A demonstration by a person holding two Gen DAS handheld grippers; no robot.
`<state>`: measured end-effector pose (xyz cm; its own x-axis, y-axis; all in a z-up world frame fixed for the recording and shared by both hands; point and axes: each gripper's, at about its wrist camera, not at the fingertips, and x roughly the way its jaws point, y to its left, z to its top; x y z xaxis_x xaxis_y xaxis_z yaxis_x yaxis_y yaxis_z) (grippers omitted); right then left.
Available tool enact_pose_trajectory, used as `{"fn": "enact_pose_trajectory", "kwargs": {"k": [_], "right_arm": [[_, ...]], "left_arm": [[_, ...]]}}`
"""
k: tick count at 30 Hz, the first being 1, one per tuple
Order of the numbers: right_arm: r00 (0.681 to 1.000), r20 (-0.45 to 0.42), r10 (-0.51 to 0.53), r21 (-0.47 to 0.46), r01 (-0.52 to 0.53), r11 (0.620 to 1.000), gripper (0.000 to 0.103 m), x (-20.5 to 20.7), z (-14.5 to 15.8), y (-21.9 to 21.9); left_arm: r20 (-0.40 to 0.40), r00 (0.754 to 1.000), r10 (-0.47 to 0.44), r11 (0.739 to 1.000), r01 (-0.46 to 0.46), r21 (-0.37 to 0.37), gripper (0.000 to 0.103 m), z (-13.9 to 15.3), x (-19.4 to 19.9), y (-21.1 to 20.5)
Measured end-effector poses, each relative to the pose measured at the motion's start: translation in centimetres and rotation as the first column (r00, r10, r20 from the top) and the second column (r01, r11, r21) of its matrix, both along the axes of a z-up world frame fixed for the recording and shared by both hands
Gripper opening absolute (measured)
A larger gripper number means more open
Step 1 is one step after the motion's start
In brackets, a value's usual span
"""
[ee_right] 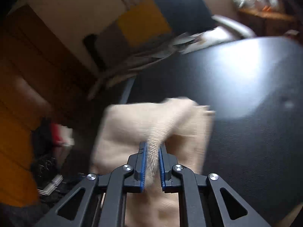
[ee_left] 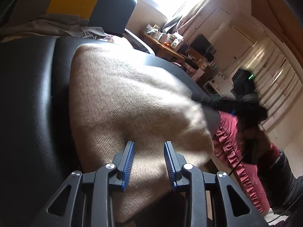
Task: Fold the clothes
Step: 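Grasp the sweater bundle with the right gripper while the left gripper pinches its other side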
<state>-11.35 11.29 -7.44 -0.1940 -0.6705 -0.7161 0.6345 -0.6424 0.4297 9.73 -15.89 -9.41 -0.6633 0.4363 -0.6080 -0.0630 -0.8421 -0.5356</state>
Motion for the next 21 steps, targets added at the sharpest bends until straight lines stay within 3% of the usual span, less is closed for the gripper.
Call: {"fn": "enact_pose_trajectory", "kwargs": {"k": [3,4,8,10,11,13,16,21], "right_arm": [[0.993,0.104,-0.048,0.126,0.035,0.991,0.008,-0.4,-5.8,1.5],[0.991,0.119,-0.058,0.106,0.045,0.993,0.008,-0.3,-6.7,2.0],[0.983,0.168,-0.074,-0.157,0.1,0.983,0.013,-0.4,-5.2,4.9],[0.985,0.174,-0.02,-0.262,0.065,0.963,0.033,-0.5,-3.7,4.9],[0.985,0.172,0.0,-0.293,0.051,0.955,0.064,-0.6,-3.1,4.6],[0.987,0.159,0.026,-0.304,0.024,0.952,0.086,-0.8,-2.6,3.3],[0.982,0.184,0.037,-0.275,0.015,0.961,0.085,-1.4,-4.2,1.1],[0.953,0.301,0.039,-0.256,0.041,0.966,0.086,-2.2,-6.7,-0.4]], "left_arm": [[0.01,1.0,0.001,1.0,-0.001,-0.008,0.032,0.0,0.0,0.2],[0.01,1.0,0.005,1.0,-0.005,-0.007,0.032,0.0,0.0,0.2],[0.025,1.0,0.012,1.0,-0.012,0.005,0.032,0.0,-0.2,-0.1],[0.027,1.0,0.012,1.0,-0.012,0.001,0.032,0.0,-0.2,0.1],[0.028,1.0,0.012,1.0,-0.011,-0.004,0.032,-0.1,-0.1,0.2],[0.03,0.999,0.011,1.0,-0.011,-0.009,0.032,-0.1,0.0,0.4],[0.034,0.999,0.009,1.0,-0.009,-0.001,0.032,-0.1,0.1,0.2],[0.037,0.999,0.006,1.0,-0.006,0.011,0.032,-0.4,0.2,0.2]]}}
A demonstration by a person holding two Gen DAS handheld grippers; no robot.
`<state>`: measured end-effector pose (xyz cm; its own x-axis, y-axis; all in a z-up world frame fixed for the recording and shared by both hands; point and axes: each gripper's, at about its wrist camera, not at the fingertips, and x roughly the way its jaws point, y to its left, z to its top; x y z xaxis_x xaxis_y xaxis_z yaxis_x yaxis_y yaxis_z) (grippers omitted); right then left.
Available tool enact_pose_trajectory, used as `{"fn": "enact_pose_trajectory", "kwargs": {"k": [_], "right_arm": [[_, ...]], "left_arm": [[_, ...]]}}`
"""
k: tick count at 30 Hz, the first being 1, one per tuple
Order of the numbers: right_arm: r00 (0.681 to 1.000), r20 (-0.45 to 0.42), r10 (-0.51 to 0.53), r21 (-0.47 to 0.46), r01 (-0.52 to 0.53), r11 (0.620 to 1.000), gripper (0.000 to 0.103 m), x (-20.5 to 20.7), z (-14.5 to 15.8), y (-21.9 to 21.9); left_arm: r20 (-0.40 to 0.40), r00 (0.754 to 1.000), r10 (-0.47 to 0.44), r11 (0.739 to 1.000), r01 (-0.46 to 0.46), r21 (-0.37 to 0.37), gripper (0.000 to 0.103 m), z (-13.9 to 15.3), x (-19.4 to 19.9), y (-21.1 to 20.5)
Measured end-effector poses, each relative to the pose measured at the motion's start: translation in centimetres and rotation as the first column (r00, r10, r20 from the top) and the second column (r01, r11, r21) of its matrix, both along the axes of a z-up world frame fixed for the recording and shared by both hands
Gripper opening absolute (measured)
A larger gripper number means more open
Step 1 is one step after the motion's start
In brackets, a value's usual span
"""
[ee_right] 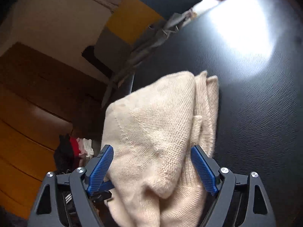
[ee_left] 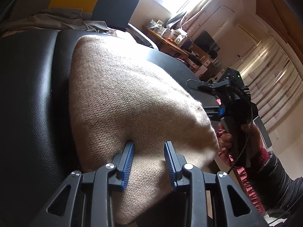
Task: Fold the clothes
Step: 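Grasp the sweater bundle with the right gripper while the left gripper pinches its other side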
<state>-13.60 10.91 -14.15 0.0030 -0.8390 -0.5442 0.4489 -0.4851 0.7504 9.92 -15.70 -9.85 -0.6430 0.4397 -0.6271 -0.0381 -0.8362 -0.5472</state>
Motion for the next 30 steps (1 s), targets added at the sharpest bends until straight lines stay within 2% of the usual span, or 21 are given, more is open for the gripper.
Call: {"fn": "enact_pose_trajectory", "kwargs": {"k": [3,6,9,12,14,16,17,18,19,20,21,26,28,30], "right_arm": [[1.0,-0.012,0.016,0.033,-0.016,0.999,0.09,0.3,0.0,-1.0],[0.997,-0.07,0.044,0.067,-0.04,0.997,0.103,1.2,0.3,-2.1],[0.991,-0.101,0.087,0.031,-0.085,0.996,0.103,1.9,0.0,-2.7],[0.987,-0.139,0.075,0.085,-0.064,0.994,0.103,2.2,0.0,-2.9],[0.99,-0.119,0.078,0.104,-0.065,0.992,0.103,2.0,0.2,-4.0],[0.996,-0.053,0.071,0.076,-0.066,0.995,0.103,1.5,0.1,-4.0],[0.999,-0.02,0.047,0.046,-0.046,0.998,0.09,1.1,0.2,-3.6],[1.0,-0.009,0.01,0.039,-0.009,0.999,0.045,0.7,0.4,-3.1],[0.999,-0.026,-0.044,0.058,0.045,0.997,0.021,0.4,0.7,-2.5],[0.996,-0.042,-0.082,0.075,0.085,0.994,0.017,0.1,1.0,-2.0],[0.994,-0.056,-0.092,0.085,0.096,0.992,0.017,0.0,1.3,-1.9],[0.974,-0.226,-0.006,0.189,0.05,0.981,0.014,1.9,4.6,-3.1],[0.955,-0.296,-0.008,0.139,0.051,0.989,0.014,2.7,7.1,-2.8],[0.933,-0.358,-0.033,0.08,0.066,0.995,0.013,3.6,9.0,-1.5]], "left_arm": [[-0.003,1.0,0.002,1.0,-0.002,0.016,0.032,-0.1,0.0,-0.1],[-0.005,1.0,0.006,0.999,-0.006,0.037,0.032,-0.4,0.1,-0.3],[-0.008,1.0,0.01,0.999,-0.009,0.051,0.032,-0.6,0.2,-0.4],[-0.009,1.0,0.008,0.999,-0.007,0.041,0.032,-0.6,0.2,-0.2],[-0.009,1.0,0.008,0.999,-0.008,0.038,0.032,-0.7,0.2,-0.2],[-0.007,1.0,0.012,0.999,-0.012,0.039,0.032,-0.8,0.3,-0.2],[-0.006,1.0,0.015,0.999,-0.015,0.036,0.032,-0.7,0.3,-0.2],[-0.004,1.0,0.018,0.999,-0.018,0.033,0.032,-0.7,0.3,-0.1],[-0.002,1.0,0.018,0.999,-0.018,0.029,0.032,-0.6,0.3,0.0],[-0.001,1.0,0.019,1.0,-0.019,0.024,0.032,-0.5,0.3,0.0],[-0.001,1.0,0.019,1.0,-0.019,0.018,0.032,-0.5,0.4,0.1],[-0.024,0.999,0.044,0.999,-0.044,0.011,0.033,0.8,0.9,0.1],[-0.065,0.997,0.03,1.0,-0.03,-0.003,0.037,1.7,1.3,0.1],[-0.019,1.0,-0.013,1.0,0.013,-0.022,0.039,1.0,0.7,0.4]]}}
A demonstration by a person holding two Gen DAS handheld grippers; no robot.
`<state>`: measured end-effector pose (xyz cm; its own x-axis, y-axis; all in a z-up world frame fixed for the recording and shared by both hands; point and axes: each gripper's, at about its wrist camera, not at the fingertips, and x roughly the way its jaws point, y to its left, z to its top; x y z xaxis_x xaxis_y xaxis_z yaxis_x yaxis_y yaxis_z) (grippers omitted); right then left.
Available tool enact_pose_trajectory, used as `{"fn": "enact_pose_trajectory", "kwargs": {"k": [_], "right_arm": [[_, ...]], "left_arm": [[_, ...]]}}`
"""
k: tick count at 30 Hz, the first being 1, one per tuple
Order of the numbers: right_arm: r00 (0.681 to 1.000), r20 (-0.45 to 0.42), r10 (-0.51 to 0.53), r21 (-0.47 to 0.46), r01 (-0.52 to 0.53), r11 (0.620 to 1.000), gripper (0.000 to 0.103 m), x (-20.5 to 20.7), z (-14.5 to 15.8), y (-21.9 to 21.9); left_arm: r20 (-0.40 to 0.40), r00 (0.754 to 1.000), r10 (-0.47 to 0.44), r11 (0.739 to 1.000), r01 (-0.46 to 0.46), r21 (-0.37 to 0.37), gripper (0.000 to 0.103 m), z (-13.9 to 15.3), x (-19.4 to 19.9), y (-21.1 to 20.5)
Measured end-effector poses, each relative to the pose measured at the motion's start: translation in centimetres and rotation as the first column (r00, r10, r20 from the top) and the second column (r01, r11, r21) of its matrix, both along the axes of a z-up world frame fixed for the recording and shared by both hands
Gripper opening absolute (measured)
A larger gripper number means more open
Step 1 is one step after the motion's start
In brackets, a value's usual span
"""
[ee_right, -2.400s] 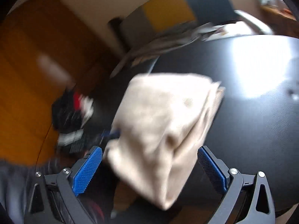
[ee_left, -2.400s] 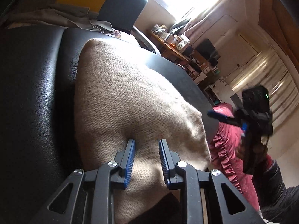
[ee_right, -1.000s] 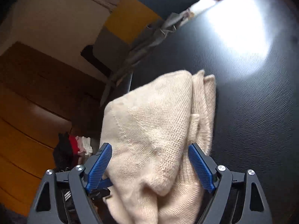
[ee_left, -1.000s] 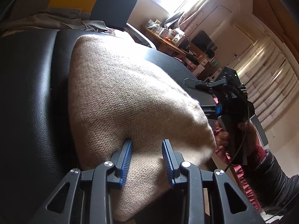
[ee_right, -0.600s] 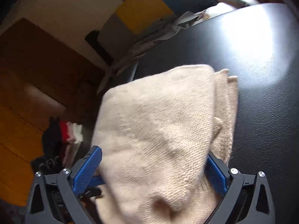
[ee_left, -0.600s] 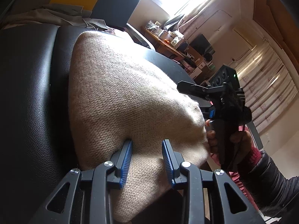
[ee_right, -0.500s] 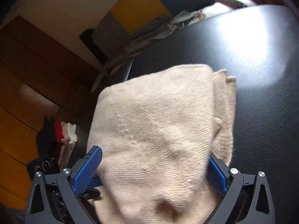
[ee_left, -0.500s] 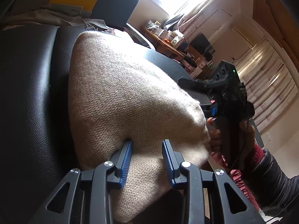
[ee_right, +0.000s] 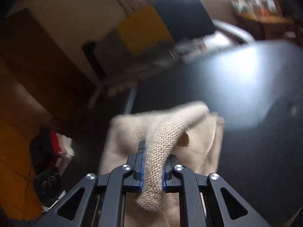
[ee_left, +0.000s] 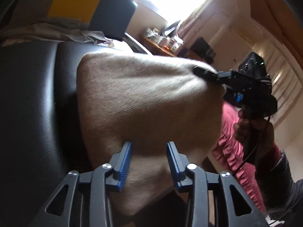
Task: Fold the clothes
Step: 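Grasp the sweater bundle with the right gripper while the left gripper pinches its other side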
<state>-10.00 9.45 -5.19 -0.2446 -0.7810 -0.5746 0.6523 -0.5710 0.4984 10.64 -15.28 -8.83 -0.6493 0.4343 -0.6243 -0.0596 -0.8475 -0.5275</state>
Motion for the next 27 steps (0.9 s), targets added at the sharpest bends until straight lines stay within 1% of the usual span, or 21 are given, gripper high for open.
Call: {"fn": "enact_pose_trajectory", "kwargs": {"k": [1,2,3,6,7,8,10,12,14,15,16,18,20,21,23,24,25,27], "right_arm": [[1.0,-0.017,-0.013,-0.012,0.013,1.0,0.013,0.2,0.4,0.4],[0.999,-0.006,-0.037,0.001,0.037,0.999,0.013,-0.1,-0.2,0.7],[0.998,0.018,-0.065,0.024,0.065,0.998,0.013,-0.6,-1.5,1.2],[0.983,0.114,-0.144,0.117,0.131,0.985,0.013,-2.2,-6.9,2.5],[0.977,0.143,-0.156,0.121,0.139,0.983,0.014,-2.5,-8.4,2.9],[0.972,0.165,-0.166,0.103,0.15,0.983,0.015,-2.7,-9.6,3.4],[0.961,0.206,-0.183,0.028,0.181,0.983,0.014,-3.0,-10.7,4.4],[0.96,0.216,-0.179,-0.004,0.184,0.983,0.017,-3.2,-11.1,4.7],[0.961,0.208,-0.181,-0.012,0.187,0.982,0.024,-3.5,-10.8,5.2],[0.966,0.181,-0.186,-0.007,0.191,0.982,0.027,-3.3,-10.1,5.4],[0.973,0.127,-0.195,0.004,0.196,0.981,0.036,-3.0,-9.0,5.6],[0.981,0.021,-0.193,0.017,0.193,0.981,0.037,-2.1,-6.6,5.7],[0.99,-0.067,-0.127,0.015,0.129,0.992,0.037,-0.8,-4.2,5.2],[0.993,-0.094,-0.074,0.029,0.077,0.997,0.037,-0.1,-3.7,4.5],[0.989,-0.146,0.034,0.06,-0.026,0.998,0.038,1.1,-2.5,3.1],[0.982,-0.169,0.088,0.094,-0.073,0.993,0.038,1.8,-2.4,2.3],[0.973,-0.189,0.133,0.158,-0.104,0.982,0.038,2.5,-2.8,1.4],[0.956,-0.218,0.198,0.302,-0.127,0.945,0.04,4.0,-4.3,0.0]], "left_arm": [[0.044,0.999,-0.014,1.0,0.014,-0.003,0.039,-0.9,-0.5,0.2],[0.08,0.996,-0.03,1.0,0.03,-0.007,0.039,-1.8,-0.9,0.4],[0.095,0.994,-0.045,0.999,0.047,-0.015,0.039,-2.4,-1.2,0.7],[0.097,0.993,-0.067,0.997,0.071,-0.033,0.039,-2.3,-1.4,1.0],[0.109,0.99,-0.085,0.995,0.09,-0.044,0.038,-2.2,-1.6,1.0],[0.12,0.988,-0.099,0.993,0.106,-0.054,0.036,-2.1,-1.7,1.1],[0.14,0.983,-0.12,0.99,0.129,-0.061,0.034,-1.8,-1.8,1.0],[0.142,0.984,-0.111,0.993,0.114,-0.009,0.034,-0.8,-2.1,0.2],[0.068,0.994,-0.087,0.996,0.086,0.015,0.037,1.2,-2.2,-0.7],[0.041,0.997,-0.069,0.998,0.069,0.004,0.038,2.0,-2.3,-1.1],[0.014,0.999,-0.05,0.999,0.05,-0.009,0.038,2.7,-2.6,-1.6],[-0.011,1.0,-0.018,0.999,0.018,-0.033,0.038,3.7,-3.8,-2.4],[-0.024,1.0,0.006,0.998,-0.007,-0.068,0.038,4.3,-5.7,-2.8],[-0.031,0.999,0.016,0.996,-0.018,-0.088,0.038,4.5,-6.6,-3.0],[-0.044,0.999,0.029,0.992,-0.034,-0.124,0.038,4.9,-8.8,-2.8],[-0.048,0.998,0.033,0.989,-0.039,-0.146,0.038,5.0,-10.0,-2.6],[-0.049,0.998,0.031,0.984,-0.04,-0.176,0.038,5.1,-11.3,-2.2],[-0.033,0.999,0.018,0.968,-0.025,-0.248,0.039,4.7,-12.6,-1.0]]}}
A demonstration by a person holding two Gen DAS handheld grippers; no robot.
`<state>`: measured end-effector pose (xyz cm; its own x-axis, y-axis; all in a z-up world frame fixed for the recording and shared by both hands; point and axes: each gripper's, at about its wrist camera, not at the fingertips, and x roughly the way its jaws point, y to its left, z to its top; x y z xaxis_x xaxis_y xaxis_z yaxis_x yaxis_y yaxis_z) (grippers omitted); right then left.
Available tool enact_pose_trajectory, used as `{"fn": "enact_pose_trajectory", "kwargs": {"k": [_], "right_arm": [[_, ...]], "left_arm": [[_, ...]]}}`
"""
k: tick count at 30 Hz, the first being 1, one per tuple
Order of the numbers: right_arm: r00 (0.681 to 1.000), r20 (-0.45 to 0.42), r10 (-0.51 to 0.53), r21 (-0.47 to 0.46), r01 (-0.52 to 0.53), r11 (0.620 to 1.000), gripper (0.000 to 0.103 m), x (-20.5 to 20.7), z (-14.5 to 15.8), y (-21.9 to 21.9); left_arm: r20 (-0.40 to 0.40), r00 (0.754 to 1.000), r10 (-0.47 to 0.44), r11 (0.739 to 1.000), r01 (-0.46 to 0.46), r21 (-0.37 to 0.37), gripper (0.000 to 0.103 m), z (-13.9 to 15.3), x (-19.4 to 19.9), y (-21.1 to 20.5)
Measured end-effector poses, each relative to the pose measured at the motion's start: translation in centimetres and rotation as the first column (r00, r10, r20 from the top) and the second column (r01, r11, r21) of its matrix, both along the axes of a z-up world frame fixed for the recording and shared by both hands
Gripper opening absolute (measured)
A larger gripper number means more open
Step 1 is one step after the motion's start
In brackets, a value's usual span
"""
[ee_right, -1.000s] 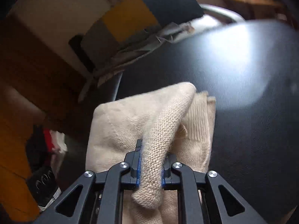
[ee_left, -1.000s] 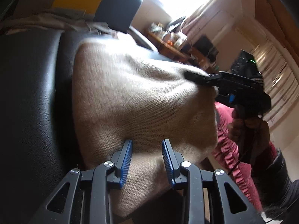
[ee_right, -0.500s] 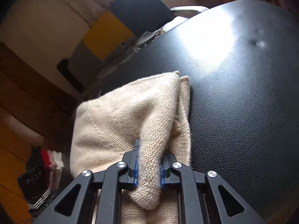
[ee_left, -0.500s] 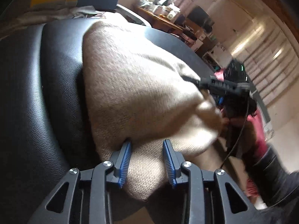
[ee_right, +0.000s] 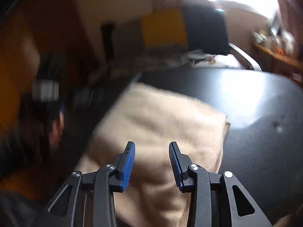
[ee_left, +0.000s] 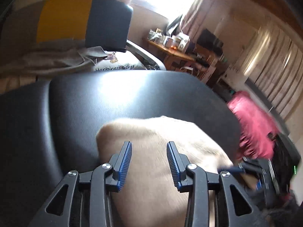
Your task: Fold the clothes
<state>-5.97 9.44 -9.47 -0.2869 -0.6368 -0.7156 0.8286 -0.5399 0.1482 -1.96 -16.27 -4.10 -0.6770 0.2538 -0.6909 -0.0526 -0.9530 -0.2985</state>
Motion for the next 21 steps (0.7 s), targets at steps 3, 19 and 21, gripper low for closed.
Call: {"fn": "enact_pose_trajectory", "kwargs": {"k": [3,19,21], "right_arm": [[1.0,-0.005,-0.01,0.15,0.01,0.989,0.066,1.4,-3.7,0.7],[0.99,-0.109,-0.085,0.008,0.086,0.996,0.103,3.3,-6.7,1.4],[0.989,-0.14,-0.045,0.059,0.054,0.997,0.103,4.0,-6.3,0.5]], "left_arm": [[0.077,0.997,-0.013,0.986,0.026,-0.164,0.04,-2.3,-2.6,2.7],[0.004,0.996,0.092,0.953,-0.087,-0.289,0.046,-2.9,-2.2,5.1],[-0.009,0.994,0.109,0.954,-0.107,-0.282,0.046,-2.0,-1.0,4.7]]}}
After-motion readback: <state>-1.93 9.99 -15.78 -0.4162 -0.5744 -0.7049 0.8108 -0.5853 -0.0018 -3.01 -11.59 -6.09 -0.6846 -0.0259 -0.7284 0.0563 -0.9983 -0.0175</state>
